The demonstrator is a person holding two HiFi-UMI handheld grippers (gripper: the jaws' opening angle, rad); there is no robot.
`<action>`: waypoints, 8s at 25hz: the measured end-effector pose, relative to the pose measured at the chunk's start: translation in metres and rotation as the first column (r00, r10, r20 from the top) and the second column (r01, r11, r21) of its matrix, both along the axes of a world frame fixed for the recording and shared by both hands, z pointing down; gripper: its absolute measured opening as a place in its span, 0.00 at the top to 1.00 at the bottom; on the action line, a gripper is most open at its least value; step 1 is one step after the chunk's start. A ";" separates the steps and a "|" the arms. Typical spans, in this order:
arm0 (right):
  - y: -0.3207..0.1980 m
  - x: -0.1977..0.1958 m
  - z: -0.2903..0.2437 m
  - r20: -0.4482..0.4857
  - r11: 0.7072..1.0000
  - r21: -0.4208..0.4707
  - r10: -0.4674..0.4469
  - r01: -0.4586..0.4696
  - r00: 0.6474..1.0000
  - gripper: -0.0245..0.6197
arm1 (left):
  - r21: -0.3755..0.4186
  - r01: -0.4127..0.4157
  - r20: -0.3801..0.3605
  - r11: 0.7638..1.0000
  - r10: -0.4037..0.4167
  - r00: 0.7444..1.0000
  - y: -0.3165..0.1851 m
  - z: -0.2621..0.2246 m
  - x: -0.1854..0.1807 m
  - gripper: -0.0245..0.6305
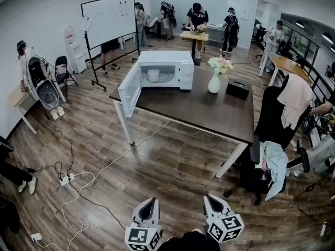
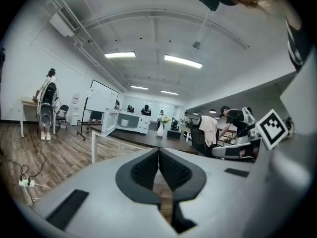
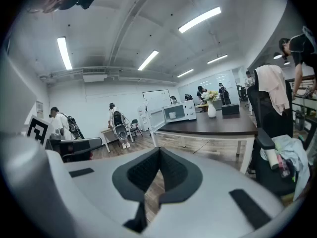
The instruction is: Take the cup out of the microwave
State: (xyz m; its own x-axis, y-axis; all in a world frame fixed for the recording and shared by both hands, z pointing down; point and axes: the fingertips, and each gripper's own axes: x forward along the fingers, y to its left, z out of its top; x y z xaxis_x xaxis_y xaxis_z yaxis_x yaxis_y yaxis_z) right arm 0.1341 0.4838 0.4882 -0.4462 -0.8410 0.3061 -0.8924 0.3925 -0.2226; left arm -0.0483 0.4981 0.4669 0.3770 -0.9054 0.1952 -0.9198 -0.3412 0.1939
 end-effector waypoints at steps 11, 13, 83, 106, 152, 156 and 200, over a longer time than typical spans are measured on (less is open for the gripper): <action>0.032 0.002 -0.020 0.027 1.000 0.026 0.009 -0.010 1.000 0.97 | 0.005 -0.008 -0.010 1.000 0.008 1.000 0.027 -0.006 0.009 0.95; 0.033 0.003 -0.017 0.017 1.000 0.016 0.024 -0.025 1.000 0.97 | 0.004 -0.008 -0.014 1.000 0.008 1.000 0.030 -0.007 0.010 0.95; -0.301 0.027 0.032 0.045 0.985 -0.062 -0.161 0.164 0.986 0.97 | -0.005 0.217 0.039 0.976 -0.217 0.975 -0.283 0.018 0.038 0.95; -0.540 -0.053 0.006 0.019 0.990 -0.033 -0.138 0.139 0.990 0.97 | 0.001 0.170 0.031 0.985 -0.170 0.985 -0.521 0.002 -0.035 0.95; -0.725 -0.110 -0.014 -0.019 0.996 -0.002 -0.094 0.094 0.995 0.97 | 0.009 0.005 0.001 1.000 -0.005 1.000 -0.718 0.007 -0.072 0.95; -0.748 -0.115 -0.013 -0.019 0.995 -0.012 -0.096 0.095 0.995 0.97 | -0.001 -0.009 0.007 1.000 0.009 1.000 -0.745 0.010 -0.071 0.95; -0.899 -0.137 0.072 0.007 0.979 -0.190 -0.071 0.071 0.997 0.97 | -0.056 0.127 0.046 0.990 -0.125 0.991 -0.992 0.079 -0.088 0.18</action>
